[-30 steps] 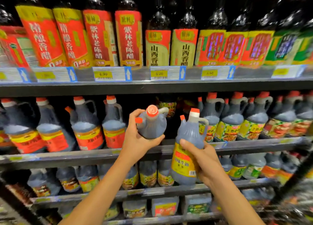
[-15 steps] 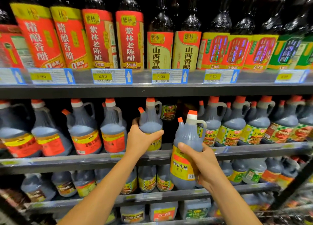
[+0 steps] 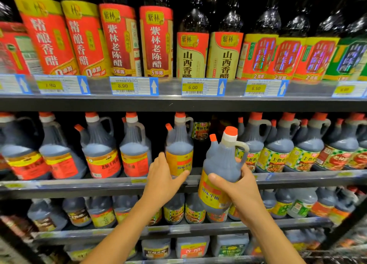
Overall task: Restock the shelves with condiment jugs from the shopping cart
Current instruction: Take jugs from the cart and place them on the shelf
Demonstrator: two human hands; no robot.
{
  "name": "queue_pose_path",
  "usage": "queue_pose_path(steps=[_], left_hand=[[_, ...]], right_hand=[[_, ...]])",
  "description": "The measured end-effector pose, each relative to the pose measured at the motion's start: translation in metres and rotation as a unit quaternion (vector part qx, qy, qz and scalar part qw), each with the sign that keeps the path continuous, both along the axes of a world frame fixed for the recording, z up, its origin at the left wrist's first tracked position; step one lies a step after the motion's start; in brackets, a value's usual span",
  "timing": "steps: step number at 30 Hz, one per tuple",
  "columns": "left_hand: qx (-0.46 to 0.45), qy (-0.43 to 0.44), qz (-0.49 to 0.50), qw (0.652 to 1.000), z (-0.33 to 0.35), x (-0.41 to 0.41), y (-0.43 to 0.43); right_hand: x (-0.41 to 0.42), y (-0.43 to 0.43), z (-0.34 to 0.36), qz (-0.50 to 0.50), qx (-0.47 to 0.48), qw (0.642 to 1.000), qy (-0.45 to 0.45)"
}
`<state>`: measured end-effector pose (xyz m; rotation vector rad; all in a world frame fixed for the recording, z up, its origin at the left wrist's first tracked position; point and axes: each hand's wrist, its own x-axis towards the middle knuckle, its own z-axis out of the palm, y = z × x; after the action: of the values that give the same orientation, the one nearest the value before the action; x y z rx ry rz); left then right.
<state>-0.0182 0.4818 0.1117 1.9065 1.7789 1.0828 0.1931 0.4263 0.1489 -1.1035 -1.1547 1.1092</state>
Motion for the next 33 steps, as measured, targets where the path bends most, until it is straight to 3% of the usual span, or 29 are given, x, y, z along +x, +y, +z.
queue_pose_path(steps=[4, 8, 19, 25, 33], left_hand=[[0.092, 0.262, 0.078, 0.957, -0.013, -0.009, -0.013], [0.131, 0.351, 0.073, 0.924, -0.032, -0.015, -0.008], [0.171, 0.339, 0.051, 0.924, -0.045, -0.024, -0.009], [0.153, 0.343, 0.053, 0.925, -0.045, -0.023, -0.009], [0.141, 0.341, 0.049, 0.928, -0.043, -0.022, -0.01]], right_hand=[[0.004, 0.001, 0.015, -0.008, 0.097, 0.994, -0.058], [0.003, 0.011, 0.026, 0.006, 0.161, 0.983, -0.087], [-0.008, 0.054, 0.009, -0.036, 0.172, 0.978, -0.112], [-0.012, 0.071, 0.001, -0.072, 0.079, 0.988, -0.111], [-0.009, 0.094, 0.007, -0.076, 0.0, 0.979, -0.191]])
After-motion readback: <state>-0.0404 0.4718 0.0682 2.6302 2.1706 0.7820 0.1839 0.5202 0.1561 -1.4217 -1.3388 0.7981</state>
